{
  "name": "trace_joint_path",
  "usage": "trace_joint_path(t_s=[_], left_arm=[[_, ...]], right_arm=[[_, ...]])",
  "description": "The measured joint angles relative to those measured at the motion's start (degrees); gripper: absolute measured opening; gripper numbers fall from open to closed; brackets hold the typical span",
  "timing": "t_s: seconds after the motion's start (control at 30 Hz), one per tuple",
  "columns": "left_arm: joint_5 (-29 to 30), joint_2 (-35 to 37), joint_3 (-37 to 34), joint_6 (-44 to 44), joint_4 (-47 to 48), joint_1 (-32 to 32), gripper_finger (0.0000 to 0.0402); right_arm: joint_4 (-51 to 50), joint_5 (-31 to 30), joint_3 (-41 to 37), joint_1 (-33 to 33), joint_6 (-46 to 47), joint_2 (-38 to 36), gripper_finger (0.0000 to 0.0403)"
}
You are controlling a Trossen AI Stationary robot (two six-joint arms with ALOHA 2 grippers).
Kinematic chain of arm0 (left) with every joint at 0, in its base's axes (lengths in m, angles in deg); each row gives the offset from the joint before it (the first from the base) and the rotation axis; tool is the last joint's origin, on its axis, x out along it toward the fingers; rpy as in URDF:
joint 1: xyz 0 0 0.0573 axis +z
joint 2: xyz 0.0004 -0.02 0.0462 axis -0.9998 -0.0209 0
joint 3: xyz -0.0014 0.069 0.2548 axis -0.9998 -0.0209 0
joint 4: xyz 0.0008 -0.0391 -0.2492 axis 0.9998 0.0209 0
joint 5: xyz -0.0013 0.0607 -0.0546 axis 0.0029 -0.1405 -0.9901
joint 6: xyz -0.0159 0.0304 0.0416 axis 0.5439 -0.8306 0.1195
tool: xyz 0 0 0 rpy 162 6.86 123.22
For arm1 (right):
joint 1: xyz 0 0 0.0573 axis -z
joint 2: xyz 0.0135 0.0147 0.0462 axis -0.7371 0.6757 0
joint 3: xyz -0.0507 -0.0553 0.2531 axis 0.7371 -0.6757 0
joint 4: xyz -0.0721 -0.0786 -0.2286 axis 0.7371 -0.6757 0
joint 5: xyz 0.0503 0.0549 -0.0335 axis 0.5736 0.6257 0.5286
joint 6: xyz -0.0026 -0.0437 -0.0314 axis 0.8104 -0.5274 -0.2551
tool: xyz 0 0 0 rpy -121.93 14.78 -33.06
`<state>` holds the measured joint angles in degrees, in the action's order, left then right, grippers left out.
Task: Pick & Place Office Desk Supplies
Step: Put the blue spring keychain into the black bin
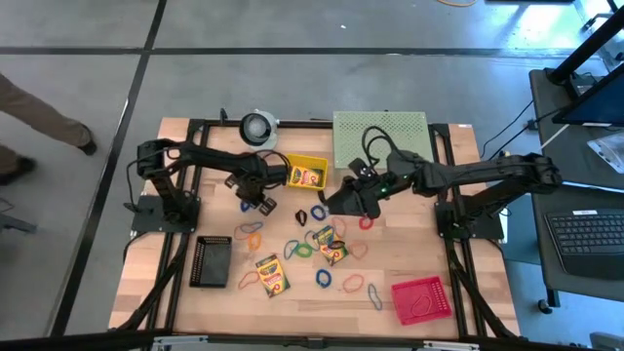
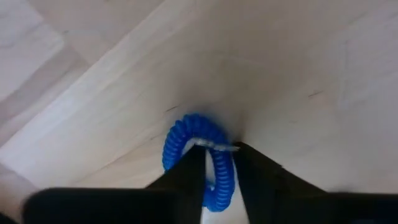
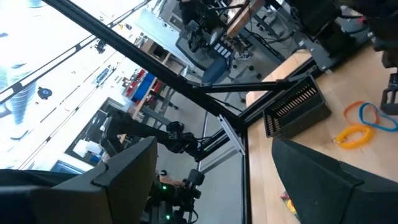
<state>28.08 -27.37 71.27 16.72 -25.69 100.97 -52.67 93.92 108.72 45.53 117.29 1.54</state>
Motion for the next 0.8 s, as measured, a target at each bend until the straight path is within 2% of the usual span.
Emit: trace_joint_path(t_s=[0.07,0.13,0.33,0.47,0.8], left_arm=[[-0.16,0.25,-0.02,-1.48,-0.11,-0.02,0.0023],[-0.35,0.42,-0.11,-2.63,-0.31,0.36,0.0013],[-3.84,0.33,0.5,-5.73,0.31,0.62,0.0005],[-3.78,2.46,2.25,-7.73,2.55,0.35,0.0004],[-5.3,14.47,4.41,-4.48,6.67,-0.54,0.0002]], right_arm=[[0.0,-0.68,-0.01,-0.02,-0.44,-0.54,0.0318],[0.02,-1.31,-0.01,-0.02,-0.69,-1.04,0.0318],[0.01,-1.46,-0.03,-0.01,-1.06,-1.24,0.0318],[0.0,-1.46,-0.03,0.0,-1.79,-1.24,0.0318],[-0.23,-1.45,-0.05,0.1,-3.78,-1.22,0.0318]])
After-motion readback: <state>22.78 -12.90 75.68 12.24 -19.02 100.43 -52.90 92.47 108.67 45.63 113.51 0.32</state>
